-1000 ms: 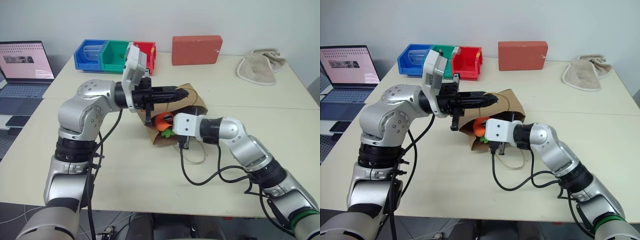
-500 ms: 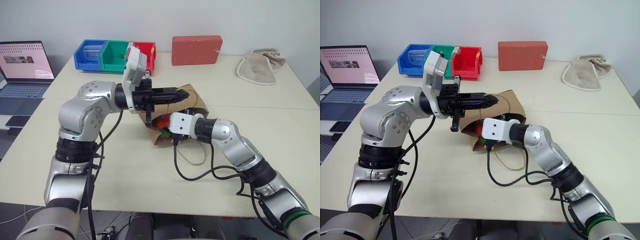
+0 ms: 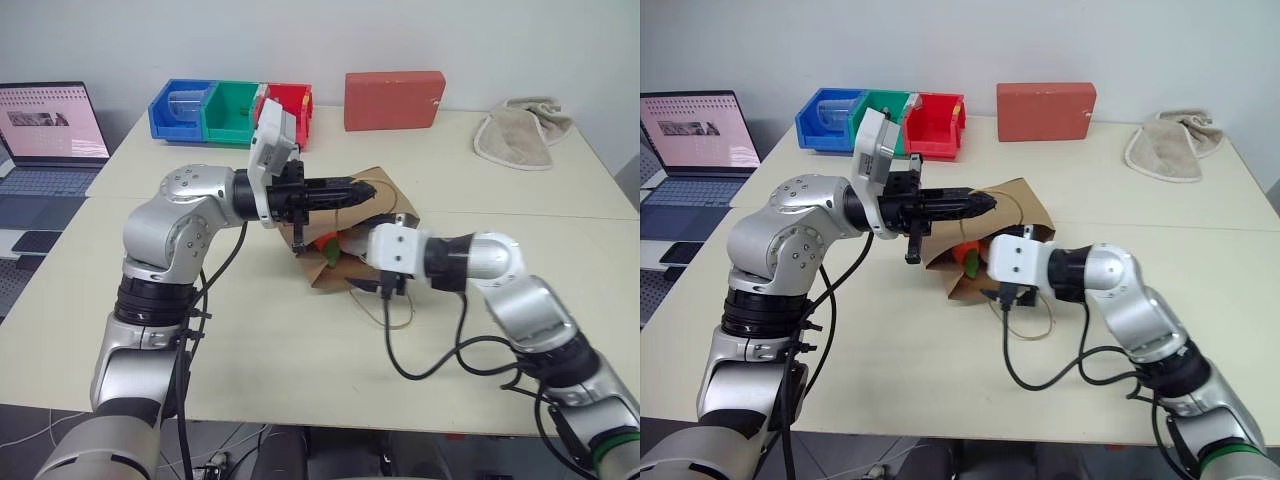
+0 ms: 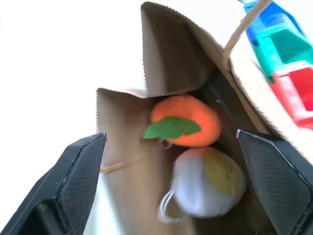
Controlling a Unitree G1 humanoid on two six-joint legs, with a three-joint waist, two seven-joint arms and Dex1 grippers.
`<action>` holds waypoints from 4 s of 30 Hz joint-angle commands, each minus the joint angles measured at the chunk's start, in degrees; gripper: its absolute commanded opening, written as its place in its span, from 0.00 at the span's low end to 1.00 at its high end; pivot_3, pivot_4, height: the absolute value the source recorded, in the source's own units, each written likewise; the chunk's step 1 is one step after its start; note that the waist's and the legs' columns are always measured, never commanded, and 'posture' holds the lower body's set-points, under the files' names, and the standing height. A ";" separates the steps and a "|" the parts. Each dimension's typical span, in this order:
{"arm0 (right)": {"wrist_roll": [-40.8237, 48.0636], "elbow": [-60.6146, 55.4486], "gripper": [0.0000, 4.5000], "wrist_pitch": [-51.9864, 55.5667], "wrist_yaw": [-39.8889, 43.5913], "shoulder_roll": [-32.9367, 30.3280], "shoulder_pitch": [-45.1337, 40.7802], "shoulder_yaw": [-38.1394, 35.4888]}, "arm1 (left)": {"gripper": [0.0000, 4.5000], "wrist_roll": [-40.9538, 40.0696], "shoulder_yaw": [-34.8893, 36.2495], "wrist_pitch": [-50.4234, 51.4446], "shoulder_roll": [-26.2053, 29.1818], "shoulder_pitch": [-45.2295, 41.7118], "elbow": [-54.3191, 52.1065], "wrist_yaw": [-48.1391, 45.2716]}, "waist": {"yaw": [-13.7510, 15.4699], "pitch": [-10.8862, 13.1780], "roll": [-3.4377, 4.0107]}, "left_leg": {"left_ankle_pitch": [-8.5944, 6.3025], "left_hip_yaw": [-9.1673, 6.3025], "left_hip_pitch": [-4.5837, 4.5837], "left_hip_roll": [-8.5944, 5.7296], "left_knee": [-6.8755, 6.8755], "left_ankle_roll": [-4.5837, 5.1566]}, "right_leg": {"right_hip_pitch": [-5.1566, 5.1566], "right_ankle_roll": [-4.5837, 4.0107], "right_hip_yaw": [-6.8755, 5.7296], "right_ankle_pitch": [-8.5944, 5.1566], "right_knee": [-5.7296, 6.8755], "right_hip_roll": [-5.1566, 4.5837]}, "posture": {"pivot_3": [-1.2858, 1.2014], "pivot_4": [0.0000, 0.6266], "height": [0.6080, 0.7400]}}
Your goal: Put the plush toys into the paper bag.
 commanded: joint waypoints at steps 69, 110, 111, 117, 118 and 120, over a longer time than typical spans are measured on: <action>37.67 14.38 0.45 43.49 -13.49 -11.06 -14.42 -27.68 | 0.40 12.78 3.08 -20.41 -5.66 -21.27 38.60 -5.88 | -0.13 0.01 0.00 | -0.01 0.10 -0.17 0.03 -0.09 0.02 | -0.24 -0.03 0.05 0.02 -0.03 0.03 | 0.52 0.24 1.00; 49.27 -4.94 1.00 27.34 -2.88 -20.57 -1.52 -29.11 | 0.99 12.08 7.94 -18.25 -3.11 -9.01 45.28 -7.32 | 0.00 0.01 0.02 | 0.00 0.12 -0.53 0.03 0.25 0.02 | -0.52 0.05 0.08 0.14 0.08 0.03 | 0.52 0.24 1.00; 49.87 -4.97 1.00 27.80 -2.84 -20.90 -1.45 -29.19 | 0.99 12.04 7.85 -18.20 -3.22 -9.02 45.17 -7.92 | 0.00 0.01 0.02 | 0.00 0.12 -0.53 0.03 0.25 0.02 | -0.52 0.05 0.08 0.14 0.08 0.03 | 0.52 0.24 1.00; 51.62 -5.15 1.00 28.74 -2.89 -22.70 -0.89 -29.40 | 0.99 12.96 5.90 -18.25 -3.29 -7.72 42.97 -11.84 | 0.00 0.01 0.02 | 0.00 0.12 -0.54 0.03 0.25 0.02 | -0.52 0.05 0.08 0.14 0.08 0.03 | 0.52 0.24 1.00; 51.73 -5.20 1.00 28.71 -2.95 -22.85 -0.80 -29.47 | 0.99 13.00 5.75 -18.08 -3.33 -7.55 42.68 -12.12 | 0.00 0.01 0.02 | 0.00 0.12 -0.54 0.03 0.25 0.02 | -0.52 0.05 0.08 0.14 0.08 0.03 | 0.52 0.24 1.00; 52.13 -5.31 1.00 28.79 -3.14 -23.13 -0.52 -29.69 | 0.99 13.16 5.27 -18.03 -3.46 -6.88 41.34 -12.52 | 0.00 0.01 0.02 | 0.00 0.12 -0.54 0.03 0.25 0.02 | -0.52 0.05 0.08 0.14 0.08 0.03 | 0.52 0.24 1.00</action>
